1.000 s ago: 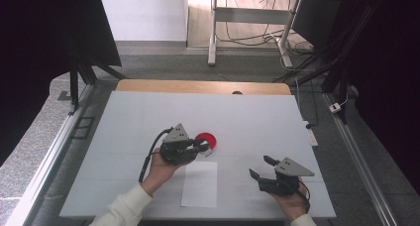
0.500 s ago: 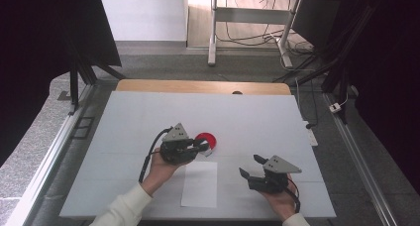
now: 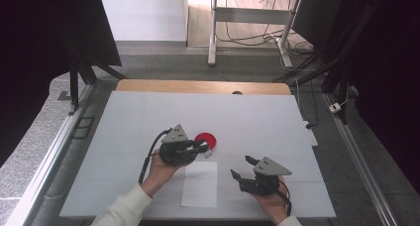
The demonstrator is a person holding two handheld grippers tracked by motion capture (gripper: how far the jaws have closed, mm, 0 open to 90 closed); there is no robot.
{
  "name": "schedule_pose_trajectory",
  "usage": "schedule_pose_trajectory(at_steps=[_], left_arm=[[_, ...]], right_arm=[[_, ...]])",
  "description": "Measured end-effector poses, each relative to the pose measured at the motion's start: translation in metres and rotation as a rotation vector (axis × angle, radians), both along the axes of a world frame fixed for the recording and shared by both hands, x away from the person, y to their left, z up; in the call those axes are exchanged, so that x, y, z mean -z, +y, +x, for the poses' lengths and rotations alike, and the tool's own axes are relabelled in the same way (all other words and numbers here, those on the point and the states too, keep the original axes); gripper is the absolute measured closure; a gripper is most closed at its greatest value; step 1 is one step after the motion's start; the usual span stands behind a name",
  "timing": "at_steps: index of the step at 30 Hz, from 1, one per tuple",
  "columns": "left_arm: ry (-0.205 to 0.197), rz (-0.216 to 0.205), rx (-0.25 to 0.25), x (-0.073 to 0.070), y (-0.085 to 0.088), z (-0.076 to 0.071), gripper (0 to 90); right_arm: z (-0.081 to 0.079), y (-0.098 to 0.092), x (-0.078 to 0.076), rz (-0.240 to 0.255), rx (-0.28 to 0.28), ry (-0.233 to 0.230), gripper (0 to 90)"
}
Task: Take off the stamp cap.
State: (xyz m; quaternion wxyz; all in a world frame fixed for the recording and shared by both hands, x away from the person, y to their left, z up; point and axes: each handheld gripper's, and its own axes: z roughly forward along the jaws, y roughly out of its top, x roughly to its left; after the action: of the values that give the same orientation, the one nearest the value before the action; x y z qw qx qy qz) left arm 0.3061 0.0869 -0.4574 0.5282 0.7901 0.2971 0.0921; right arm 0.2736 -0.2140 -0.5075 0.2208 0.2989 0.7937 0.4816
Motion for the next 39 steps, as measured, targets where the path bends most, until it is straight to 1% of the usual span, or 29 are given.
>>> schedule_pose_trajectory(at_steps=[2, 4, 7, 11, 22, 27, 30, 31, 33, 35, 39], left_arm=[[0.001, -0.007, 0.0, 0.0, 0.0, 0.001, 74.7], [-0.001, -0.003, 0.0, 0.0, -0.001, 0.001, 74.7], [0.002, -0.004, 0.001, 0.0, 0.0, 0.003, 74.7], [0.007, -0.006, -0.001, 0.001, 0.001, 0.004, 74.7], [0.004, 0.003, 0.002, 0.002, -0.002, 0.002, 74.7], [0.007, 0.003, -0.009, 0.002, -0.003, 0.004, 74.7], [-0.004, 0.019, -0.025, 0.002, -0.004, 0.003, 74.7], [-0.002, 0.018, -0.029, 0.002, -0.004, 0.003, 74.7], [-0.002, 0.013, -0.029, 0.001, -0.004, 0.002, 74.7], [-0.007, 0.018, -0.026, 0.001, -0.005, 0.002, 74.7], [0.0, 0.024, -0.012, 0.002, -0.009, 0.001, 74.7]], right_arm=[[0.001, 0.003, 0.001, 0.005, -0.003, 0.002, 27.8], [0.004, 0.008, 0.003, 0.0, -0.019, 0.008, 27.9], [0.006, 0.01, 0.003, 0.003, -0.029, 0.012, 28.0], [0.007, 0.015, 0.003, 0.011, -0.03, 0.009, 28.1], [0.007, 0.04, 0.006, -0.008, -0.074, 0.001, 28.5], [0.009, 0.044, 0.007, 0.001, -0.075, 0.016, 28.6], [0.009, 0.046, 0.005, 0.009, -0.071, 0.019, 28.7], [0.01, 0.046, 0.005, 0.013, -0.071, 0.016, 28.7], [0.011, 0.048, 0.004, 0.023, -0.066, 0.02, 28.8], [0.011, 0.049, 0.004, 0.031, -0.063, 0.026, 28.8], [0.011, 0.051, 0.003, 0.031, -0.047, 0.024, 28.7]])
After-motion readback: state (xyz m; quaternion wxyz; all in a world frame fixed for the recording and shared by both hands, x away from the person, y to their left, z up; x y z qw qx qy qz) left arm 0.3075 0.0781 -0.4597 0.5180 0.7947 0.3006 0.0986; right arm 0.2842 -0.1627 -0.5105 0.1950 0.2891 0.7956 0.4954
